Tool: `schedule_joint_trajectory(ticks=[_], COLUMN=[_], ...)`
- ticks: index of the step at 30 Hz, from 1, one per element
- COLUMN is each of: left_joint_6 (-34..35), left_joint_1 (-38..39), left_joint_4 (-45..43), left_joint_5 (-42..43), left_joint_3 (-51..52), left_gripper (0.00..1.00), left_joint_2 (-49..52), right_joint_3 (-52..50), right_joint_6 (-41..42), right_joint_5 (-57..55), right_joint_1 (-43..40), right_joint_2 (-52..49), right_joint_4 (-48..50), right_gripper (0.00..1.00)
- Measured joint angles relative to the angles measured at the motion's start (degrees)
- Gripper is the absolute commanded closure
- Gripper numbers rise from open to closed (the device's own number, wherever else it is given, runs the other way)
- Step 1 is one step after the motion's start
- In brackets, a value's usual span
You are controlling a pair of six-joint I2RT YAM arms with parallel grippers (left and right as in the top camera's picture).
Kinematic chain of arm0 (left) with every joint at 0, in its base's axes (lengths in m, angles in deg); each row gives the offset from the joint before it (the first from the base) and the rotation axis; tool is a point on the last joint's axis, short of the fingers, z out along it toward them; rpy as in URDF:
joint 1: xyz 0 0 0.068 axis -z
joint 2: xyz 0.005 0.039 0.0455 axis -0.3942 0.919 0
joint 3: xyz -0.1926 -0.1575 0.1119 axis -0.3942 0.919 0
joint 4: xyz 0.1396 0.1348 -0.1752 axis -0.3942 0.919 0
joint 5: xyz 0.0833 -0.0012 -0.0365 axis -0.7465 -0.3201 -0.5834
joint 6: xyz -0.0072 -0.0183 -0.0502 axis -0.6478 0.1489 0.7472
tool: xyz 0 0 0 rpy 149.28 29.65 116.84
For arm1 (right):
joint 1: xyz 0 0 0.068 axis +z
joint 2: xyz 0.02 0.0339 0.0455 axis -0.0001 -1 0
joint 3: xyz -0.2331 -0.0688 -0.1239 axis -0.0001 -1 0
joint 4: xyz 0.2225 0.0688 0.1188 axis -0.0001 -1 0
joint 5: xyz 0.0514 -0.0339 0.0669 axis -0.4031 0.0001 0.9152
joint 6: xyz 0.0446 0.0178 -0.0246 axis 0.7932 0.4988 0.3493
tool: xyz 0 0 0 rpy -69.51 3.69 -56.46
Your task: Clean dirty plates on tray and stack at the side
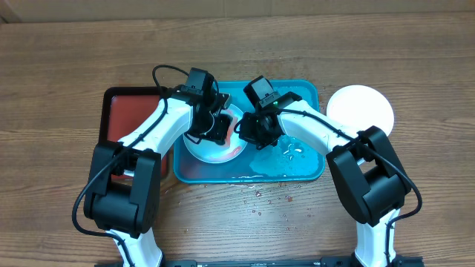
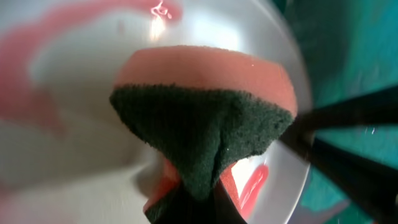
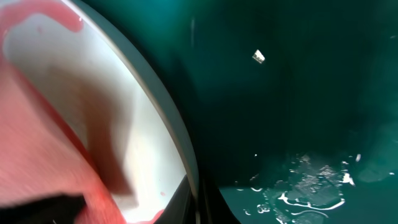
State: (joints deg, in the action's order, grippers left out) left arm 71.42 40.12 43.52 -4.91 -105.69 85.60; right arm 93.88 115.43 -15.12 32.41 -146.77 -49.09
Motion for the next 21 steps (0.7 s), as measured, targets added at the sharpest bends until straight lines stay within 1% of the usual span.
schedule_joint_trajectory(ticks=[4,8,12,16,21], left_joint_6=[-0.02,1.14,5.9,11.28,14.01], left_joint_1=[0.0,0.0,0.28,1.38,1.38], left_joint_4=[-4.52,-9.27,-9.9,-5.4,3.19], left_joint_5=[-4.15,-11.96,-19.93,-25.53,-27.93], left_joint_3=[0.11,0.17,0.13,-0.72,-1.64], left_gripper=[0.96,0.96,0.96,0.96,0.96], left_joint_2=[0.0,0.5,2.1,2.25,2.25], right_joint_3=[0.0,0.0,0.0,-0.04,-0.15], right_joint_6=[0.02,0.07,0.04,0.0,-0.46], right_joint_5=[-0.04,-0.04,-0.02,0.02,0.5], right_joint_1=[0.24,0.28,0.37,0.74,1.42], right_joint_2=[0.0,0.0,0.0,-0.02,-0.02], right_joint_4=[0.22,0.28,0.61,0.68,0.46], right_gripper=[0.96,0.96,0.96,0.96,0.96])
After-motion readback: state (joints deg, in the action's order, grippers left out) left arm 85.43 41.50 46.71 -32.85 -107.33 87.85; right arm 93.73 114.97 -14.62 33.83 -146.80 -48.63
